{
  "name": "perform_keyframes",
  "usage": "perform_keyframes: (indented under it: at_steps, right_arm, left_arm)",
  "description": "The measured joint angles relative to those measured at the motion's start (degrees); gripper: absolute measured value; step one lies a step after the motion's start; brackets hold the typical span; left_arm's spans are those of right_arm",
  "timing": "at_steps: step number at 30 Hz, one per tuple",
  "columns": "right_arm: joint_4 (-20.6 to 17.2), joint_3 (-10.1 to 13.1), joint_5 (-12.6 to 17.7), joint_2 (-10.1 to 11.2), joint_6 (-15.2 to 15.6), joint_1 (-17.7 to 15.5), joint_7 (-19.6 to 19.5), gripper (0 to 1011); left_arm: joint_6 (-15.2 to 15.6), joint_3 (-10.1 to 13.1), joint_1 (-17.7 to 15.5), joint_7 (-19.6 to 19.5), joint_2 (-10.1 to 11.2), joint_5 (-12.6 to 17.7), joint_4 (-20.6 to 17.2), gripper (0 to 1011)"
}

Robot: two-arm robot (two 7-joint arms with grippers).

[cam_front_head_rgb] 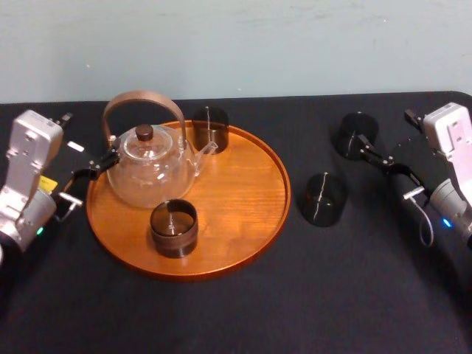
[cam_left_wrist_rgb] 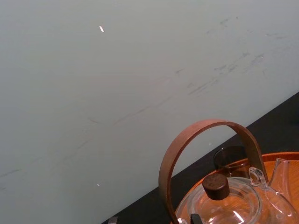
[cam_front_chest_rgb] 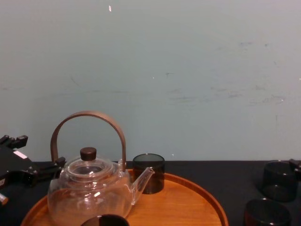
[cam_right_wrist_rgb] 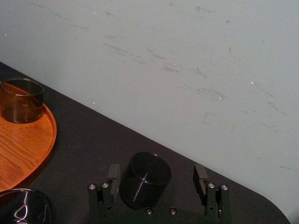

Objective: Pick up the glass from the table and place it on the tray.

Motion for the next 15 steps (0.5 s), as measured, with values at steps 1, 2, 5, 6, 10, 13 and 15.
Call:
perform_keyframes:
  at_steps: [1, 2, 5, 6, 10, 13, 15]
  right_arm:
    - [0.0, 0.0, 0.0, 0.0, 0.0, 0.01, 0.0, 1002]
    - [0.0, 0.0, 0.0, 0.0, 0.0, 0.0, 0.0, 1002]
    - [0.0, 0.0, 0.0, 0.0, 0.0, 0.0, 0.0, 1002]
    - [0.0, 0.0, 0.0, 0.0, 0.0, 0.0, 0.0, 1002]
    - [0.0, 0.0, 0.0, 0.0, 0.0, 0.0, 0.0, 1002]
    - [0.0, 0.0, 0.0, 0.0, 0.0, 0.0, 0.0, 1002]
    - [0.0, 0.0, 0.0, 0.0, 0.0, 0.0, 0.0, 1002]
  left_arm:
    - [0.0, 0.0, 0.0, 0.0, 0.0, 0.0, 0.0, 1010]
    - [0.0, 0.0, 0.0, 0.0, 0.0, 0.0, 0.0, 1010]
    - [0.0, 0.0, 0.0, 0.0, 0.0, 0.0, 0.0, 1010]
    - [0.0, 0.0, 0.0, 0.0, 0.0, 0.0, 0.0, 1009]
    - [0.0, 0.0, 0.0, 0.0, 0.0, 0.0, 0.0, 1010]
    - [0.0, 0.0, 0.0, 0.0, 0.0, 0.0, 0.0, 1009]
    - [0.0, 0.0, 0.0, 0.0, 0.0, 0.0, 0.0, 1009]
